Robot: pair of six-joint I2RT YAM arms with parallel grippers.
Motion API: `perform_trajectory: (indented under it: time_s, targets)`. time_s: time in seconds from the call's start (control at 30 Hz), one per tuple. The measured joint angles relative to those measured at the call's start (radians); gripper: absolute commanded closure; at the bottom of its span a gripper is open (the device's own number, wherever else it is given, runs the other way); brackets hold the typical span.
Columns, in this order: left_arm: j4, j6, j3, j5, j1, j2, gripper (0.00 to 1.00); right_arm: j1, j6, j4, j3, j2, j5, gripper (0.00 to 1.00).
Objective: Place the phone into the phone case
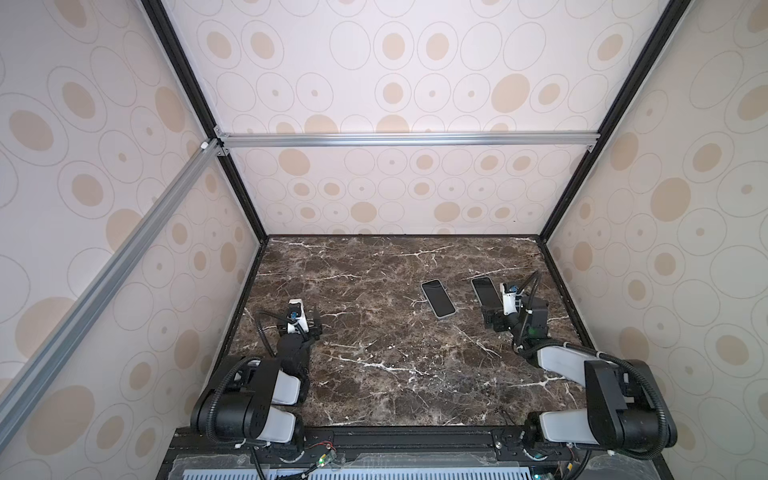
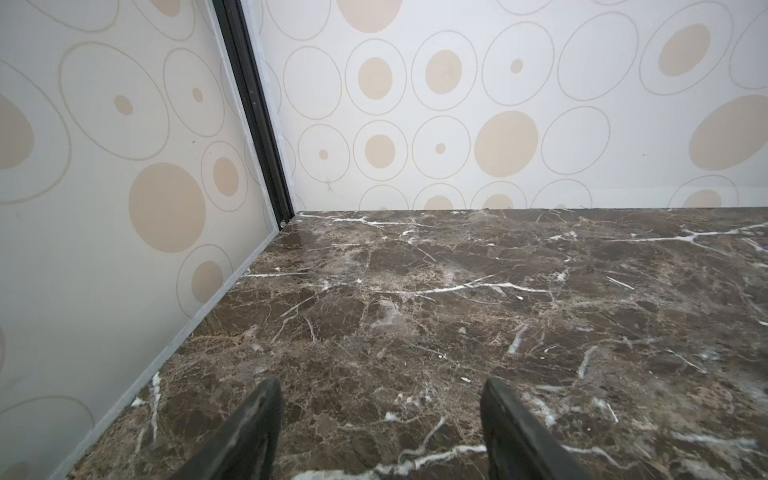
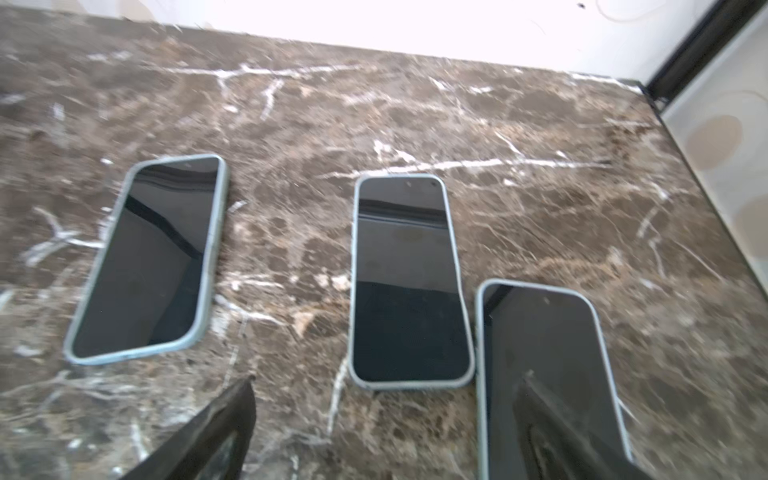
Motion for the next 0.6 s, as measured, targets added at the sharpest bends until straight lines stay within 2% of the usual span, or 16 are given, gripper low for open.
perform_trajectory:
  time_s: [0.1, 0.23, 0.47, 0.6]
  targets:
    - [0.065, 0.006, 0.000, 0.018, 0.002, 0.063, 0.14, -0.006, -0.002, 0.078, 0.000, 0.038, -0.079, 0.02]
    - [0.100, 0.005, 0.001, -0.003, 0.003, 0.114, 0.01, -0.008, -0.001, 0.116, 0.000, 0.091, -0.118, 0.01]
    - [0.039, -0.020, 0.087, -0.108, 0.005, 0.114, 0.01, -0.015, 0.020, 0.145, 0.014, 0.123, -0.094, 0.01]
    - [-0.013, -0.024, 0.133, -0.127, 0.005, 0.113, 0.01, -0.019, 0.031, 0.250, -0.015, 0.159, -0.079, 0.02]
